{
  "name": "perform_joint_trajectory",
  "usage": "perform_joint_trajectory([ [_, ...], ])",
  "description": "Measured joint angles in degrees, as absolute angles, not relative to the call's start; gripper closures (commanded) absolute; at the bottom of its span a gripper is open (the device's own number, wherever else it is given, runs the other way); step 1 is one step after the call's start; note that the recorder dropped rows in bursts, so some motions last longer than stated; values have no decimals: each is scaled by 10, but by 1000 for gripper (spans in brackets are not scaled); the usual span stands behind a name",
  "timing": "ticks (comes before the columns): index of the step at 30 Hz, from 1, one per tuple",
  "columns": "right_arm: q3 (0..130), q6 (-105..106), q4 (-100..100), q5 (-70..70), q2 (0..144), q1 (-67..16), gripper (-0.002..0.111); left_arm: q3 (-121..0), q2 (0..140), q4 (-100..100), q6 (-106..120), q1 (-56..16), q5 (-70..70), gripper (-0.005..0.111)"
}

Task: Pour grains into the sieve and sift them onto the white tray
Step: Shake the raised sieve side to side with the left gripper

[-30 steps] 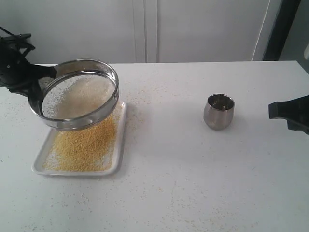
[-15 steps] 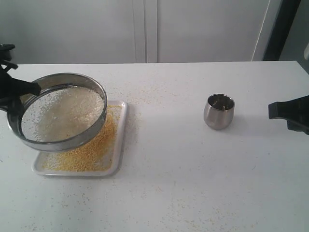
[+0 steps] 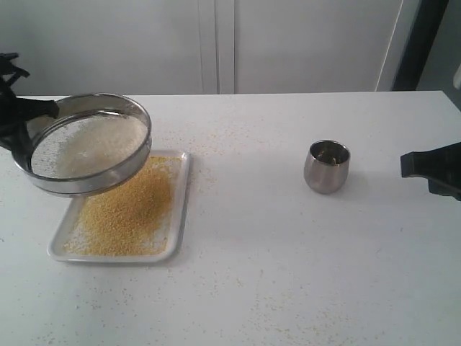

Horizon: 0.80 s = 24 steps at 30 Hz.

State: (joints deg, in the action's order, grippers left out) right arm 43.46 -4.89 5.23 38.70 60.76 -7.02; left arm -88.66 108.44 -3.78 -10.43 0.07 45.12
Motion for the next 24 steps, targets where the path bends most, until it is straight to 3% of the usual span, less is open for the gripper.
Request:
perform_joint_trajectory([
  [3, 435, -49, 52, 387, 608, -70, 108, -881, 1101, -98, -32, 4, 464, 107],
  [5, 435, -49, 53, 387, 608, -70, 108, -870, 1107, -109, 0, -29, 470, 107],
  [8, 435, -49, 53, 387, 608, -70, 108, -867, 1109, -45, -67, -56, 475, 107],
  [14, 435, -61, 53, 387, 608, -70, 108, -864, 1110, -43, -79, 1, 460, 107],
  [19, 435, -63, 53, 387, 608, -70, 108, -863, 1111, -66, -33, -51, 439, 107],
  [24, 435, -63, 53, 387, 608, -70, 108, -863, 1112, -76, -70, -28, 441, 107],
])
